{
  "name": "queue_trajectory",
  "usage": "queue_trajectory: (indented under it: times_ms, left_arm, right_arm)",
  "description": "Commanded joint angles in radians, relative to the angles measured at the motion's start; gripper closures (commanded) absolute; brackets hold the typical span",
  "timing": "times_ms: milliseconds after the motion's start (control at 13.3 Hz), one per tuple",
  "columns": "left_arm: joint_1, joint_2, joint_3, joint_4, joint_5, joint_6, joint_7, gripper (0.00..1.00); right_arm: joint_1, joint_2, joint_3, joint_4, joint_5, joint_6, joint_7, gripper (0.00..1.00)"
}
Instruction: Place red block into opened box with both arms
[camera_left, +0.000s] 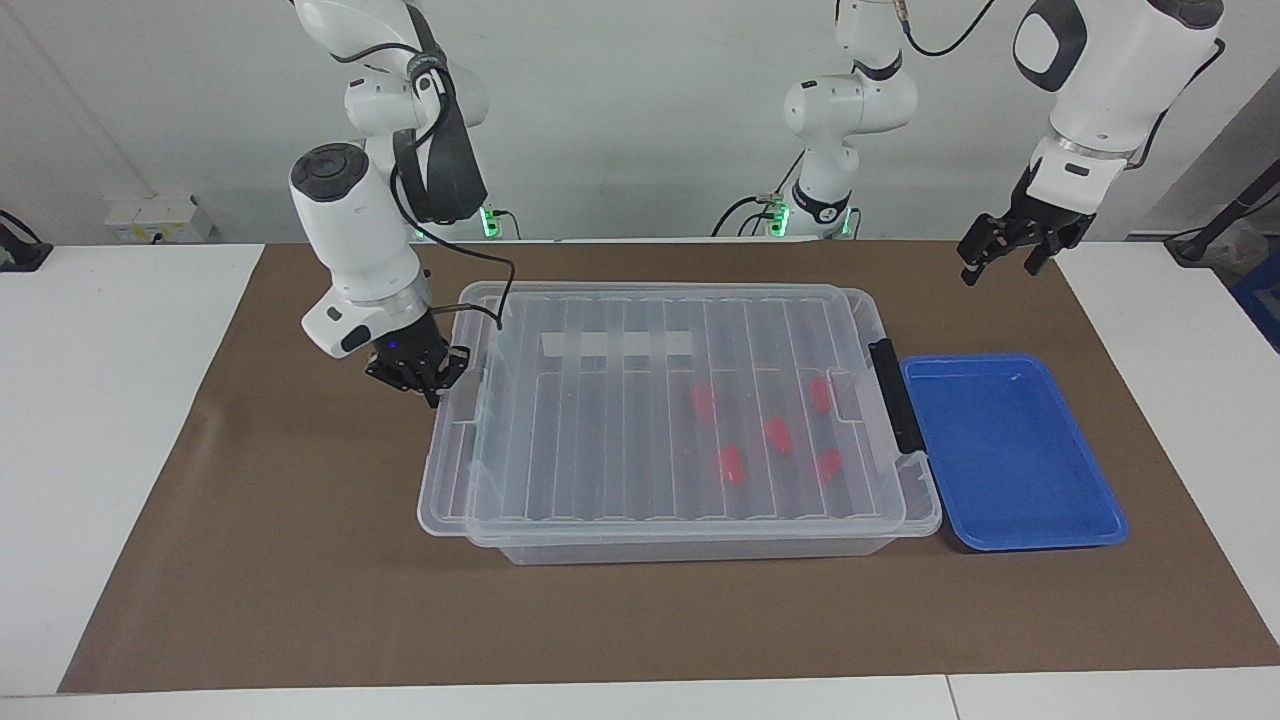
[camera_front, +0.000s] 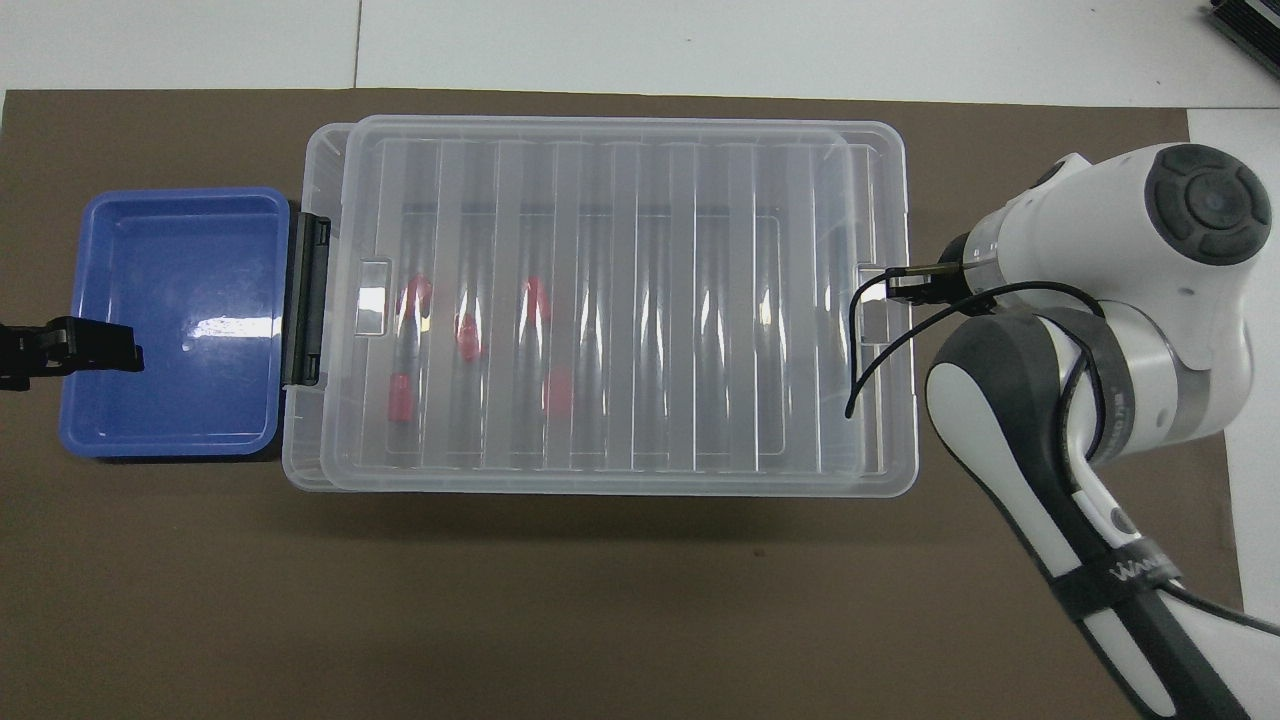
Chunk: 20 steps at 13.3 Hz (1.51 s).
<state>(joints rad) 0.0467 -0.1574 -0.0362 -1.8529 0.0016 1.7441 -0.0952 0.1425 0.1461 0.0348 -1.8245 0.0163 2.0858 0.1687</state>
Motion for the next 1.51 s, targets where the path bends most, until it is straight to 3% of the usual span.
queue_trajectory:
  times_ms: [0, 1130, 1280, 1356, 1431]
  left_arm:
    - [0.012, -0.030, -0.005, -0.037, -0.015, 0.026, 0.006, 0.00]
    - [0.013, -0.030, -0.004, -0.037, -0.015, 0.025, 0.006, 0.00]
    - [0.013, -0.030, -0.005, -0.037, -0.014, 0.026, 0.006, 0.00]
    - [0.012, -0.030, -0.005, -0.037, -0.014, 0.026, 0.006, 0.00]
    - [0.013, -0.030, -0.004, -0.037, -0.015, 0.025, 0.006, 0.00]
  right_arm:
    - [0.023, -0.008, 0.002, -0.025, 0.022, 0.030, 0.025, 1.00]
    - [0.046, 0.000, 0.002, -0.025, 0.045, 0.051, 0.023, 1.00]
    - [0.029, -0.010, 0.001, -0.024, 0.045, 0.040, 0.023, 0.80]
    - [0.019, -0.020, -0.001, -0.024, 0.045, 0.025, 0.025, 0.51]
    - [0.000, -0.040, -0.001, -0.025, 0.045, 0.004, 0.026, 0.32]
